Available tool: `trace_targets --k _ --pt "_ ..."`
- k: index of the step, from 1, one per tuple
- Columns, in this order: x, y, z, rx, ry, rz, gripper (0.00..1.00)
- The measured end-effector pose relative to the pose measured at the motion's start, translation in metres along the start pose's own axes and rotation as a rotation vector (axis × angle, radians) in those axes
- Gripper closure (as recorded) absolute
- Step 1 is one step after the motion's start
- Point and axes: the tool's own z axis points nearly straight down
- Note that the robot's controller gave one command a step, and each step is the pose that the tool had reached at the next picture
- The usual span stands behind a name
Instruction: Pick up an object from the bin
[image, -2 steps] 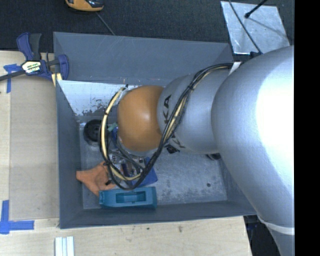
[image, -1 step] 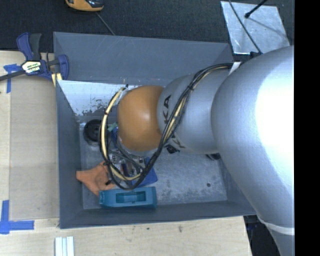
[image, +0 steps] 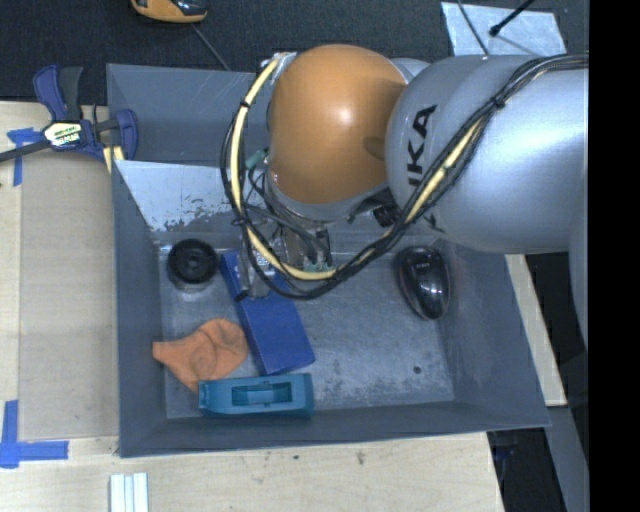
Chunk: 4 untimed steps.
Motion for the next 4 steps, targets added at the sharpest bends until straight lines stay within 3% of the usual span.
trace_targets --k 1,2,3,4 --pt "0.001 0.0 0.001 0.0 0.002 0.001 0.0" --pt "0.001 0.0 0.001 0.0 0.003 0.001 0.0" --pt "0.009 -0.001 0.041 -0.001 -0.004 -0.061 0.0" --pt "0.014 0.001 0.087 0.0 0.001 -0.017 0.0"
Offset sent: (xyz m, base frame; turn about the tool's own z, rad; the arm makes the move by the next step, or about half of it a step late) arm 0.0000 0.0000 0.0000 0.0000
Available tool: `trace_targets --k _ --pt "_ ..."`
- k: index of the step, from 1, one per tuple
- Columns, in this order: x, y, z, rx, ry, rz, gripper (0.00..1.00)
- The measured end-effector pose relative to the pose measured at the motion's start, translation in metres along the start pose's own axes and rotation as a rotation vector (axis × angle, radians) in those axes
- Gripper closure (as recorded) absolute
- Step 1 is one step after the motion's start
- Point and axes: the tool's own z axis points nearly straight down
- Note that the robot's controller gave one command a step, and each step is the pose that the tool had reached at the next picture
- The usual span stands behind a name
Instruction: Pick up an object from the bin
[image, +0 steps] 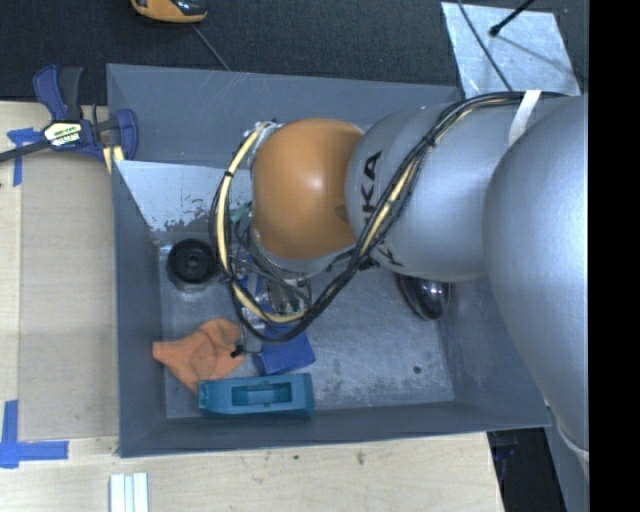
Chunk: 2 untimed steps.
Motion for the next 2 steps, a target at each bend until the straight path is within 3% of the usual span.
trace_targets --k 1,2 --pt "0.012 -0.005 0.024 0.001 0.003 -0.155 0.0" --pt "-0.011 -0.001 0.074 -0.001 0.0 -0.269 1.0"
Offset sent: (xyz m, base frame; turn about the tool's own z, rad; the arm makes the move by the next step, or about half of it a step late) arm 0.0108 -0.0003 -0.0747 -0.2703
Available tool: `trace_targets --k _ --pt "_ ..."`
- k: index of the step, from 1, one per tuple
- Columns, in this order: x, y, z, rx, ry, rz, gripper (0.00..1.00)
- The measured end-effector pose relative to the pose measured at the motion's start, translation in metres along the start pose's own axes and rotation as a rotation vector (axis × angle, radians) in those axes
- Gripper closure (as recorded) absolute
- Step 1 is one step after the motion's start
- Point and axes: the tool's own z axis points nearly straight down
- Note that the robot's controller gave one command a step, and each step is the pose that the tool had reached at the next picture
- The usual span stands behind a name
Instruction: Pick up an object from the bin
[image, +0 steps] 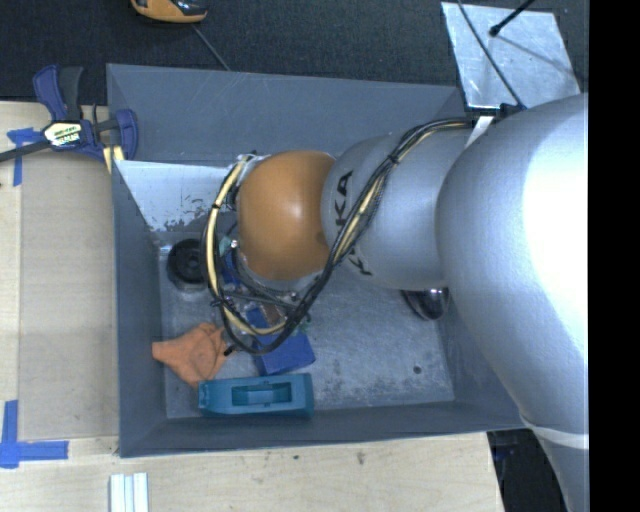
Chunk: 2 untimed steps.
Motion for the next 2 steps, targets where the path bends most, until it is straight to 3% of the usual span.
trace_targets --k 1,2 --pt "0.0 0.0 0.0 0.0 0.0 0.0 1.0" --pt "0.001 0.001 -0.052 0.0 0.008 0.015 1.0"
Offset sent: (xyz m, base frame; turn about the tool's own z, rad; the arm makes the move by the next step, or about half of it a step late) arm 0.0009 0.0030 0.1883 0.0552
